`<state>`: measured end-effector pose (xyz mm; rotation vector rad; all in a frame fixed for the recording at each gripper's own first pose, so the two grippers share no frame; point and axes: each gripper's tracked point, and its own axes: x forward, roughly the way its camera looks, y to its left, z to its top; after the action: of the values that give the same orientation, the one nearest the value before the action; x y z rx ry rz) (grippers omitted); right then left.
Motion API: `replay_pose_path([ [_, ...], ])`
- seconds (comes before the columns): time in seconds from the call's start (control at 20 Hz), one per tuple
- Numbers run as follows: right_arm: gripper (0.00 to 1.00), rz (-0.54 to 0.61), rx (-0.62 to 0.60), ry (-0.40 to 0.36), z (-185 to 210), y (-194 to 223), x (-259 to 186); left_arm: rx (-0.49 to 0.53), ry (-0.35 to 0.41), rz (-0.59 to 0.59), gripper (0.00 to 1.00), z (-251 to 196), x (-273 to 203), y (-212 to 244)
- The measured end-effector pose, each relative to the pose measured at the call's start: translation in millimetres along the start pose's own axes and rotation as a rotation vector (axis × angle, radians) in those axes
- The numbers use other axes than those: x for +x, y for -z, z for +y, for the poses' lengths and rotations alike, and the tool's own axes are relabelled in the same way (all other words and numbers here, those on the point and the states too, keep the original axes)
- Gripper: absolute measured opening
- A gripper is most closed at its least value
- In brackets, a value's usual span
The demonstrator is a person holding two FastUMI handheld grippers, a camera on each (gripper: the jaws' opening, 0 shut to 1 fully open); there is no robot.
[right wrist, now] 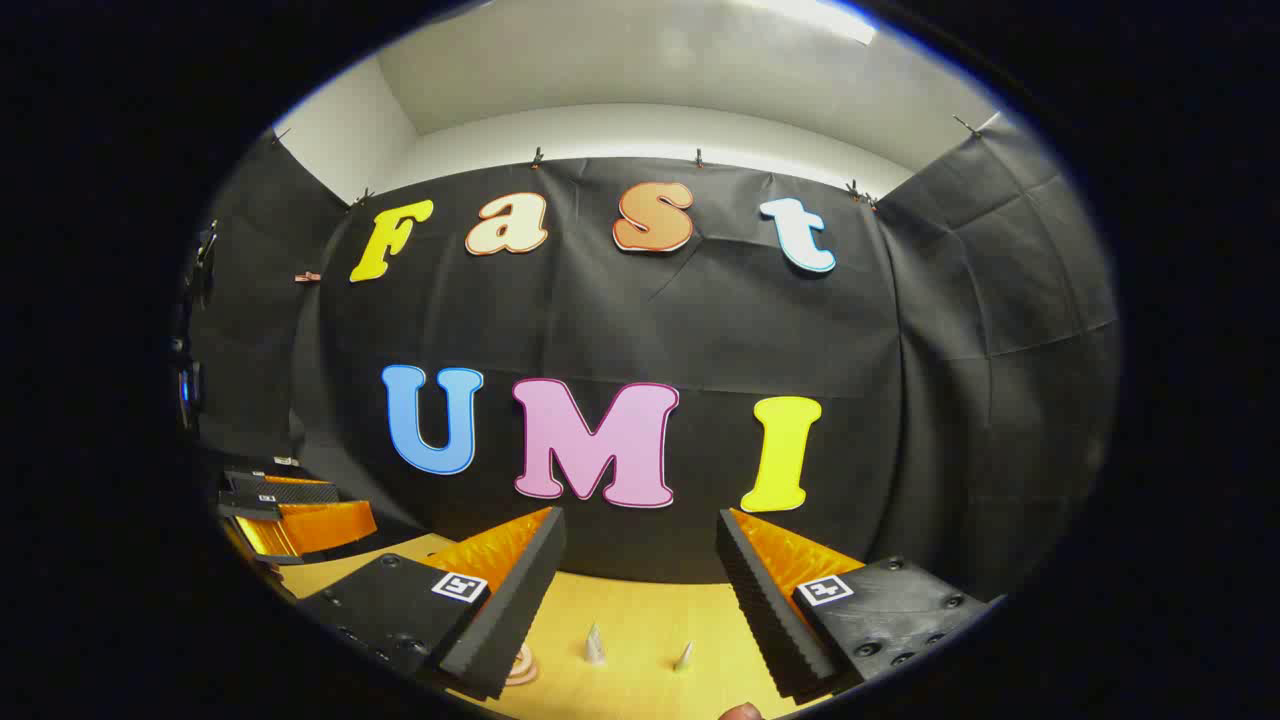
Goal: First open the suitcase, pack the skin care products into it, and then close the suitcase.
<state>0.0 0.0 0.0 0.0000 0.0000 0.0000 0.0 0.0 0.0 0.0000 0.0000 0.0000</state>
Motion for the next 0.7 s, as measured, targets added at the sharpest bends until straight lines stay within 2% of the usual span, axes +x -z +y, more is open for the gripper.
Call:
replay_pose_path([
  [0.1,0.97,-0.008,-0.029,-0.006,1,0,-1,-0.011,-0.010,0.025,0.95,0,3,7],
  [0.2,0.96,-0.018,-0.059,-0.022,5,-2,-2,-0.020,-0.015,0.050,0.96,1,2,12],
  [0.35,0.96,-0.043,-0.086,-0.029,6,-7,-3,-0.005,-0.019,0.033,0.96,3,1,6],
  [0.7,0.96,-0.010,-0.068,0.003,-4,-4,-4,0.011,-0.003,0.019,0.96,-6,3,4],
])
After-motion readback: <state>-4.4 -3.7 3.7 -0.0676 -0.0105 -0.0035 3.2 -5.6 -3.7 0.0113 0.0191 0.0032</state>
